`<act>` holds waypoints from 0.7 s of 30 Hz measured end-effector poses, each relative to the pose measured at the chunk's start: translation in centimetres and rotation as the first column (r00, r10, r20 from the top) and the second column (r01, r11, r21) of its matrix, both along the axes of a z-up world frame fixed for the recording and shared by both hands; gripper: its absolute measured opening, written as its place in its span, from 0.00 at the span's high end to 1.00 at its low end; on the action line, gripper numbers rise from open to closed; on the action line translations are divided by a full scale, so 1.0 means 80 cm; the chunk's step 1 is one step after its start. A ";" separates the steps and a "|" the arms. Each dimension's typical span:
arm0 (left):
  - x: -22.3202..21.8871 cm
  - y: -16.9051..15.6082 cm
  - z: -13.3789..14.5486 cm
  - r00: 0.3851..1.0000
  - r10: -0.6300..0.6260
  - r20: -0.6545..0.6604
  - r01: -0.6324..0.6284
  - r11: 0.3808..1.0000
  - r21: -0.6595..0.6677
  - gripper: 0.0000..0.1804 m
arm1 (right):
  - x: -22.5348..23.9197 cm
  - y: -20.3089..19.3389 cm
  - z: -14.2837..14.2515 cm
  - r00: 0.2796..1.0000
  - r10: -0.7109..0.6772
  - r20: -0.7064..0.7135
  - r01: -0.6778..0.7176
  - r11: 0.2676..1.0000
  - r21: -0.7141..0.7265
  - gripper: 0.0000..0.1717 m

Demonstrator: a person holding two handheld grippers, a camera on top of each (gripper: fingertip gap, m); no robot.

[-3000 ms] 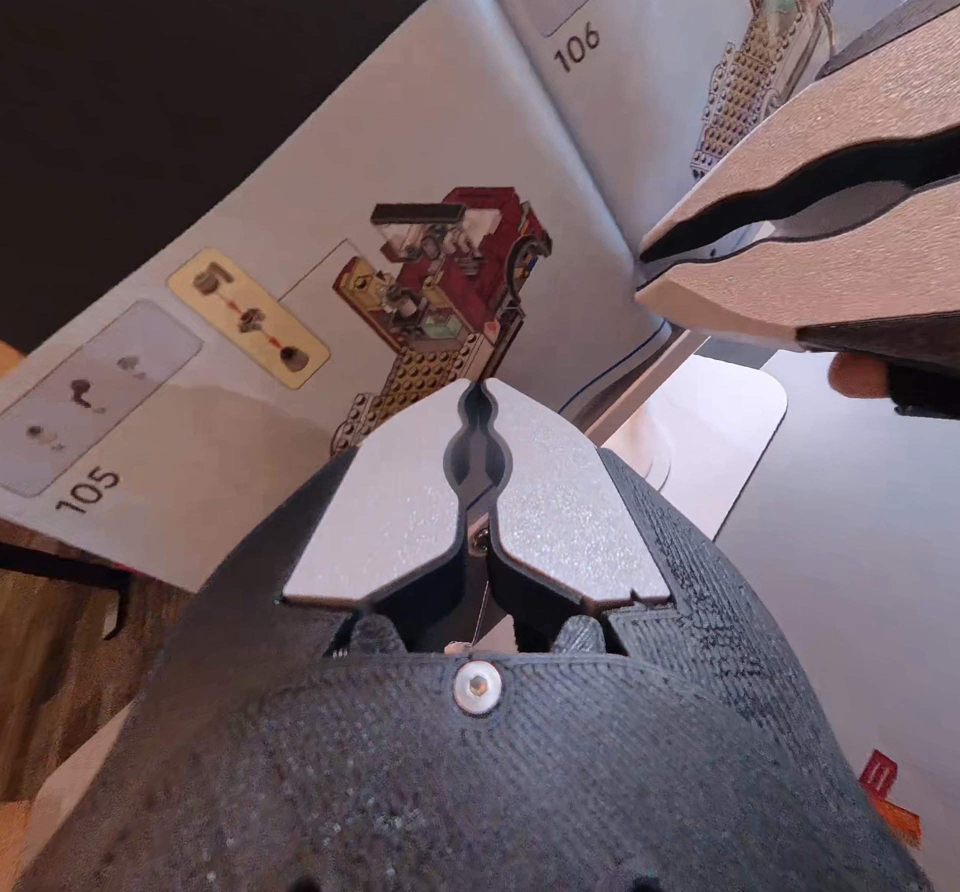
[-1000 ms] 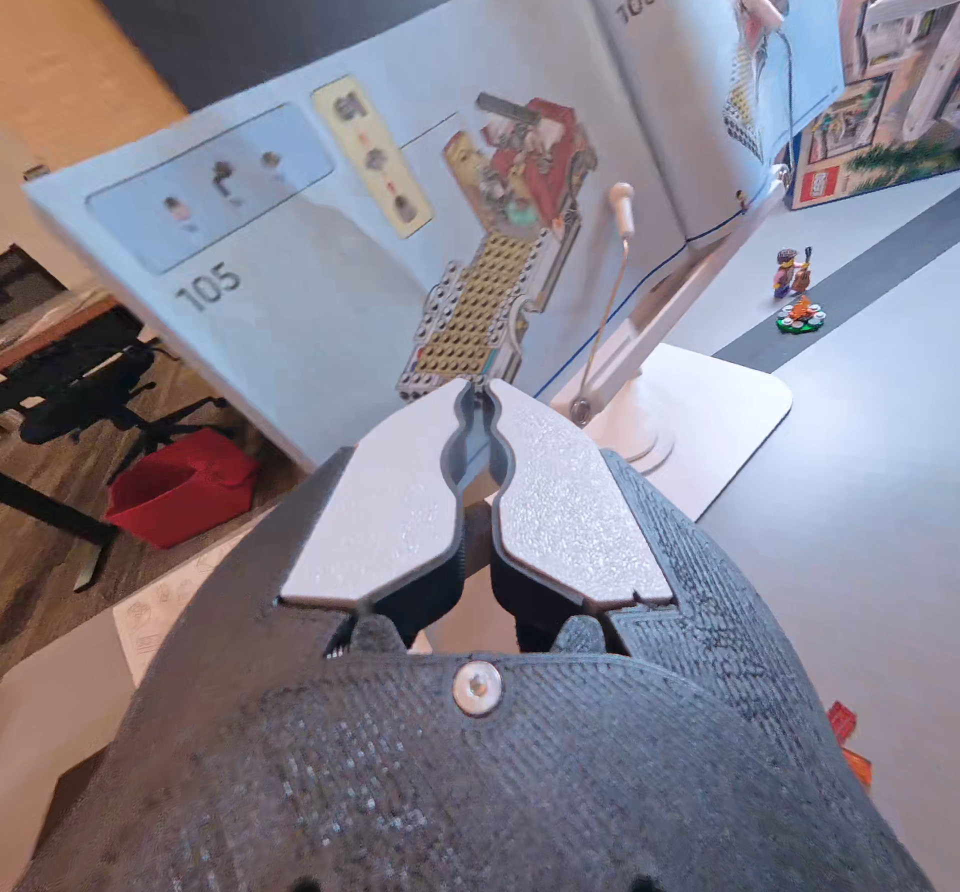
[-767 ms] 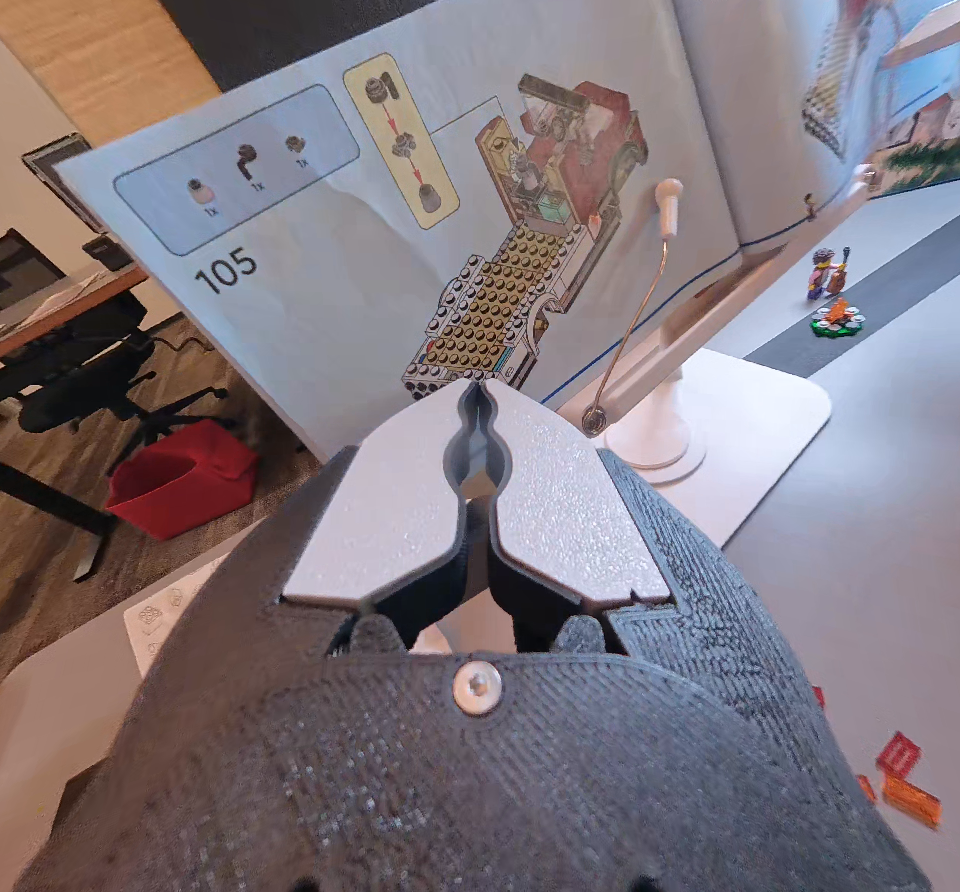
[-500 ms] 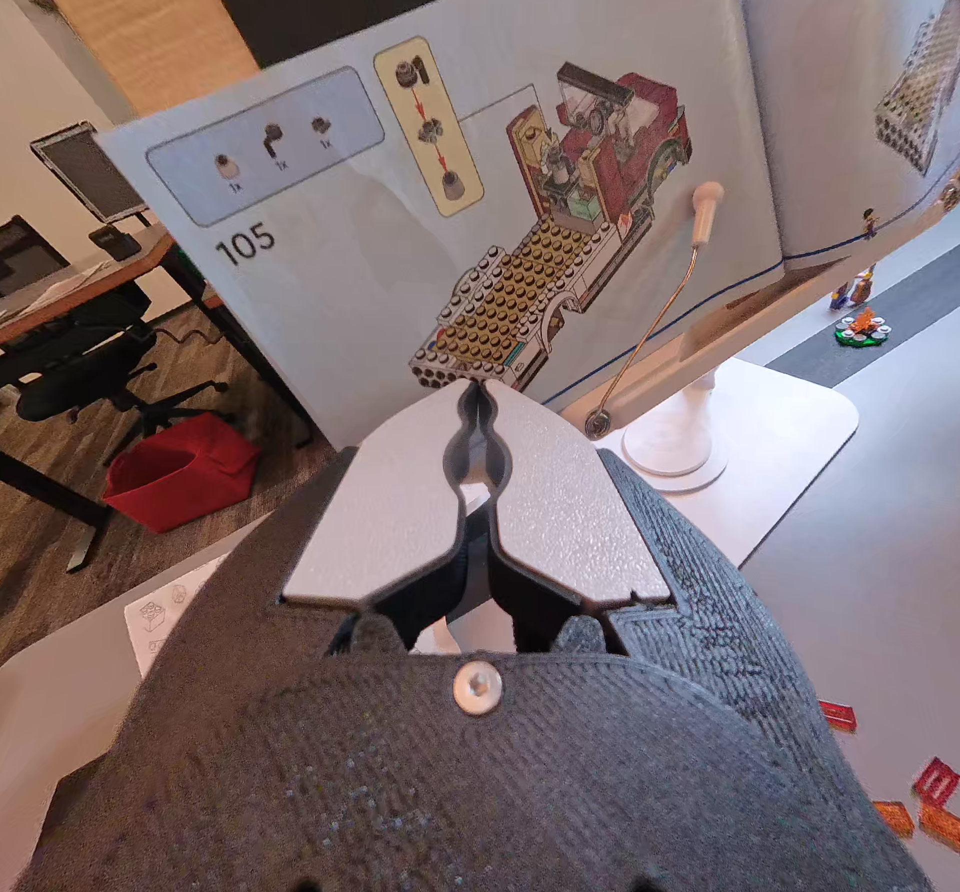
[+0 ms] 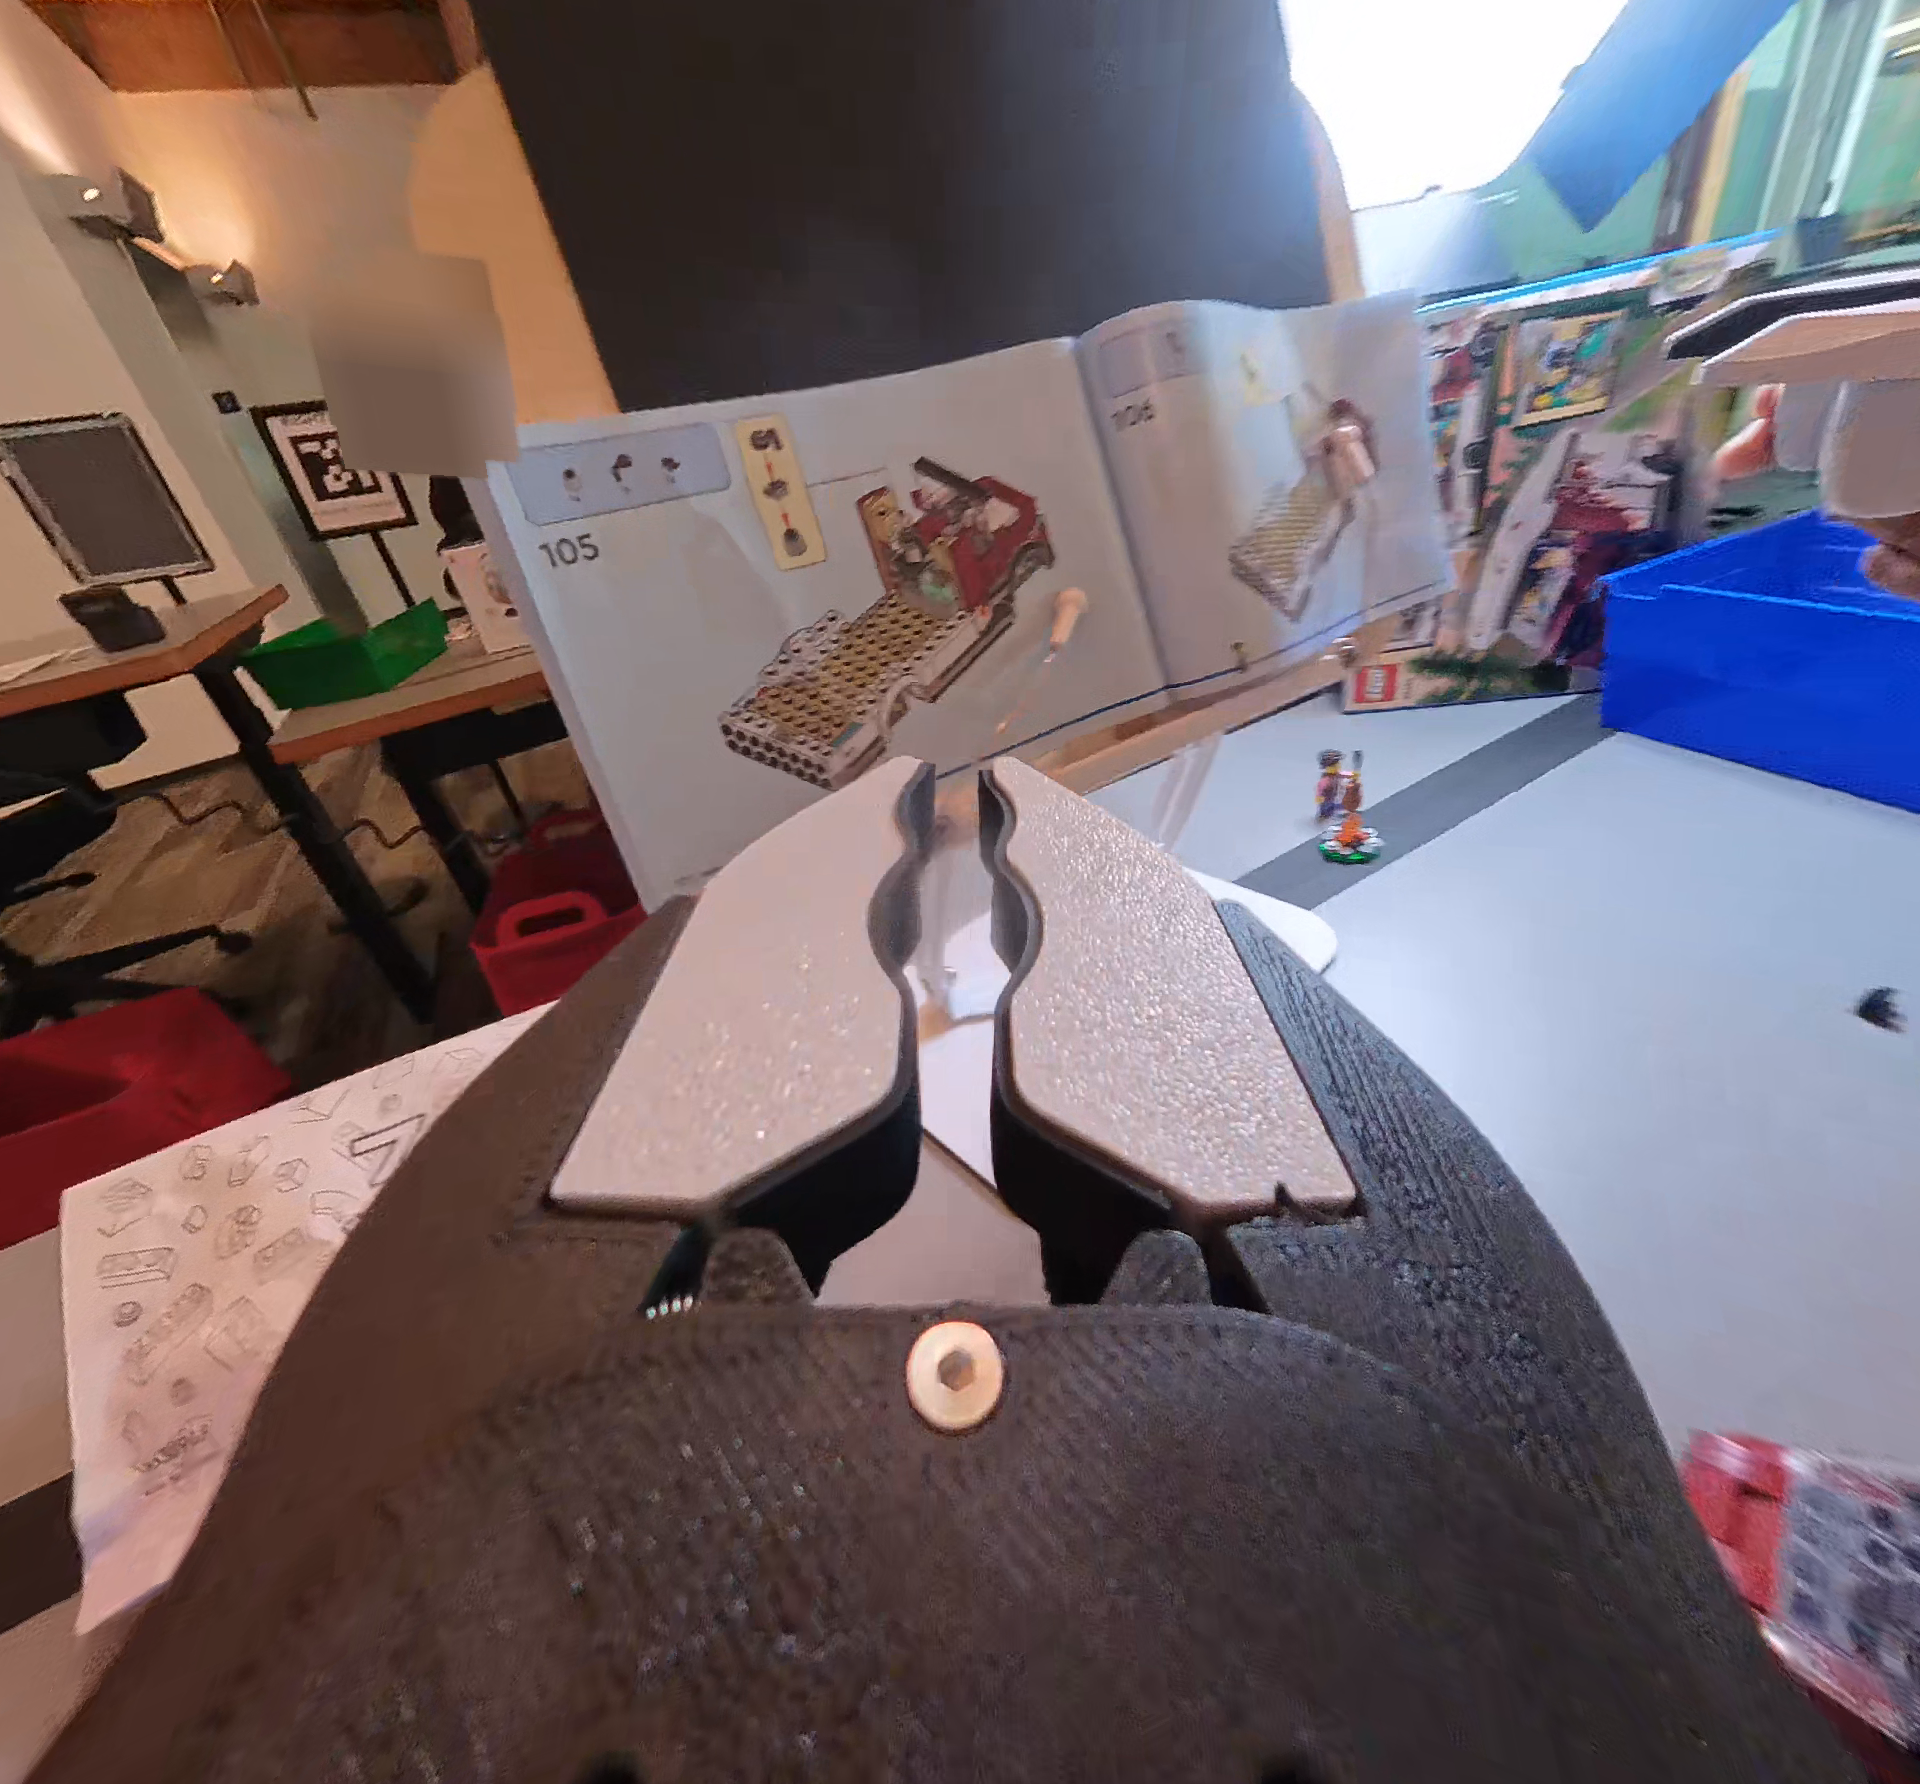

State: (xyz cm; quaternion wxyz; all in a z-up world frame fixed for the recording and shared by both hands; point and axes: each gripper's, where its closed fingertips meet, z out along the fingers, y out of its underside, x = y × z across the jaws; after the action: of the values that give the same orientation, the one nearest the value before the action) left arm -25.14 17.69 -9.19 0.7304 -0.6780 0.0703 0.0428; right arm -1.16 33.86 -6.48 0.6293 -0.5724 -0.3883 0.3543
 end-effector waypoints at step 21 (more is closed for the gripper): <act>0.070 -0.133 -0.106 0.996 -0.079 -0.028 0.075 0.991 -0.107 0.98 | -0.170 -0.007 0.025 0.964 -0.266 -0.005 0.265 0.960 0.088 0.99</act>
State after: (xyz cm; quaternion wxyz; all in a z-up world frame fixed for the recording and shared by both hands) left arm -19.51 7.08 -17.71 0.6932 -0.7119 0.1103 0.0216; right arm -14.76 33.27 -4.44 0.6945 -0.5922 -0.3253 0.2473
